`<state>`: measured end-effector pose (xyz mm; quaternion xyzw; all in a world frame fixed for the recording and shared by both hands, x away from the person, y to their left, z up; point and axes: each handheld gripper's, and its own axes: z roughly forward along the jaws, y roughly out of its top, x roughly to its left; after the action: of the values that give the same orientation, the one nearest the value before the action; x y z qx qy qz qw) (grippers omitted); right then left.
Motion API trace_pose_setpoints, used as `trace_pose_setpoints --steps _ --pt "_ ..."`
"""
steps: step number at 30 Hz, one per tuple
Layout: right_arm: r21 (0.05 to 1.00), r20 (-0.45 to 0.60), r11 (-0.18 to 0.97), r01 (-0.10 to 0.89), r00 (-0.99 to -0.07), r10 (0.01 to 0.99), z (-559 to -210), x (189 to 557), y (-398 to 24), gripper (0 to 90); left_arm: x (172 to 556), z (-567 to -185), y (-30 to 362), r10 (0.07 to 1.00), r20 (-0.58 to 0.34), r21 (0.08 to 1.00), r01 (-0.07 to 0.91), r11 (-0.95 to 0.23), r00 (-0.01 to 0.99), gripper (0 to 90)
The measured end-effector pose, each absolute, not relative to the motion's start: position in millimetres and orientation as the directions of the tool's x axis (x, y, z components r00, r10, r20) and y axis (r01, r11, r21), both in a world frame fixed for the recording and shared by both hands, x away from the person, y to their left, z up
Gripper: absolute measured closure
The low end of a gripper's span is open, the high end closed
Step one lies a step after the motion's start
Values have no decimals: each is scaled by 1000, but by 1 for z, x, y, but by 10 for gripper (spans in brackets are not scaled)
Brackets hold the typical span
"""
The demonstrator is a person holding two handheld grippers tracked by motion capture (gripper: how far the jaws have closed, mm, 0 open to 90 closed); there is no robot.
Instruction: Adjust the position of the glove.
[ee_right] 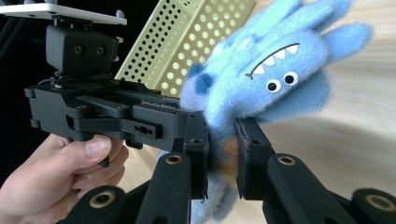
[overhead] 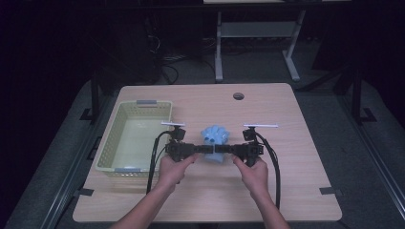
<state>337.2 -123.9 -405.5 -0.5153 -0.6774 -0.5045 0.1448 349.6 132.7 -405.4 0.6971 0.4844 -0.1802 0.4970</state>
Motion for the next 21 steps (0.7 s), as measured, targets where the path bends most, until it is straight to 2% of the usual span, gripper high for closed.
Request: trace_pose_setpoints --steps 21 --pt "565 701 8 825 -485 522 -376 354 -81 769 354 -379 178 501 -731 539 843 8 463 703"
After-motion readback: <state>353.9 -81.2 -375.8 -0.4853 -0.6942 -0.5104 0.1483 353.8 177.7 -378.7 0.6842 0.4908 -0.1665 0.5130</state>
